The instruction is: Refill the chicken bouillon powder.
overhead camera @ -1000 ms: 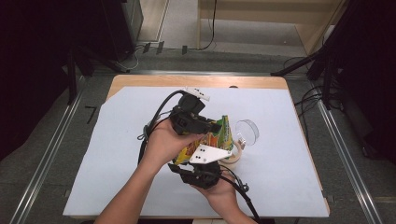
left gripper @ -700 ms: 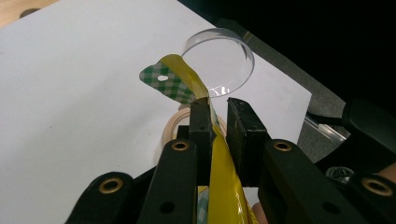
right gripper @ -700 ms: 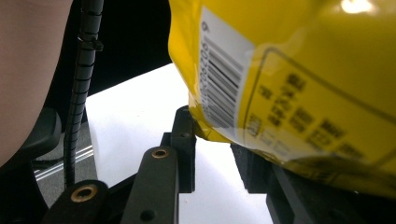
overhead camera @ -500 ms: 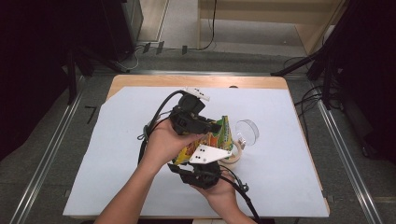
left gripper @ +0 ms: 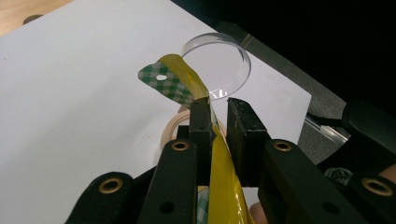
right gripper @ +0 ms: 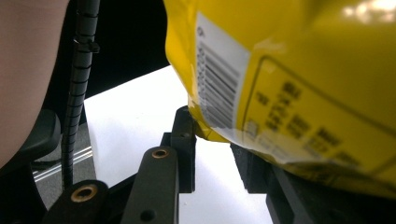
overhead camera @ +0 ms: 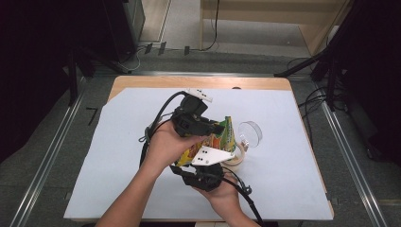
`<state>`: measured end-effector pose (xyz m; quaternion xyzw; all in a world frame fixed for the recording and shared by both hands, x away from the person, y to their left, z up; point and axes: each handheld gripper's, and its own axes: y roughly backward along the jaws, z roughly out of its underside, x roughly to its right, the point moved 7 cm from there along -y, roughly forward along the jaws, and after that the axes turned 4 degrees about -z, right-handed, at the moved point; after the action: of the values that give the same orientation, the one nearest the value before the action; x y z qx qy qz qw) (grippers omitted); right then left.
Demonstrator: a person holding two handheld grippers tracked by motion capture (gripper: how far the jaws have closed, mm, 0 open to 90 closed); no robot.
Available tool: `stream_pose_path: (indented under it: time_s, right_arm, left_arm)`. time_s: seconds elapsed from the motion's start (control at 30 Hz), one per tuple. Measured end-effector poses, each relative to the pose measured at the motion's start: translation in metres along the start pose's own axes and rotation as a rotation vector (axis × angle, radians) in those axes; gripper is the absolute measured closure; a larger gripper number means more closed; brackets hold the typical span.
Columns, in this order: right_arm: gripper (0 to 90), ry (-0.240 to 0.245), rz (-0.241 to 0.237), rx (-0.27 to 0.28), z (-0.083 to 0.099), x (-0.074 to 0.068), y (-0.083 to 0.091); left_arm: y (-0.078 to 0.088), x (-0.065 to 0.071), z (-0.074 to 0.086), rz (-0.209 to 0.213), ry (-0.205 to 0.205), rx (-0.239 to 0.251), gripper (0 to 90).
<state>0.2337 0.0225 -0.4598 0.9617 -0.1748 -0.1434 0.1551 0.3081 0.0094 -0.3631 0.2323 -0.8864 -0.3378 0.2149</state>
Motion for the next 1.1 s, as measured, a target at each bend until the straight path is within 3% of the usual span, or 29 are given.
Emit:
stream_pose_path:
  time_s: [0.4,0.87,1.1]
  right_arm:
    - [72.8,0.004,0.004,-0.001,0.001,0.002,0.000]
    - [72.7,-0.001,0.000,-0.014,-0.004,0.008,0.002]
    - [72.7,-0.035,0.004,-0.011,-0.008,0.011,-0.001]
  left_arm:
    - [0.001,0.003,0.000,-0.003,-0.007,-0.002,80.6]
    - [-0.003,-0.007,-0.009,0.018,0.014,-0.008,80.5]
    - [-0.003,-0.009,-0.010,0.010,0.007,-0.006,80.5]
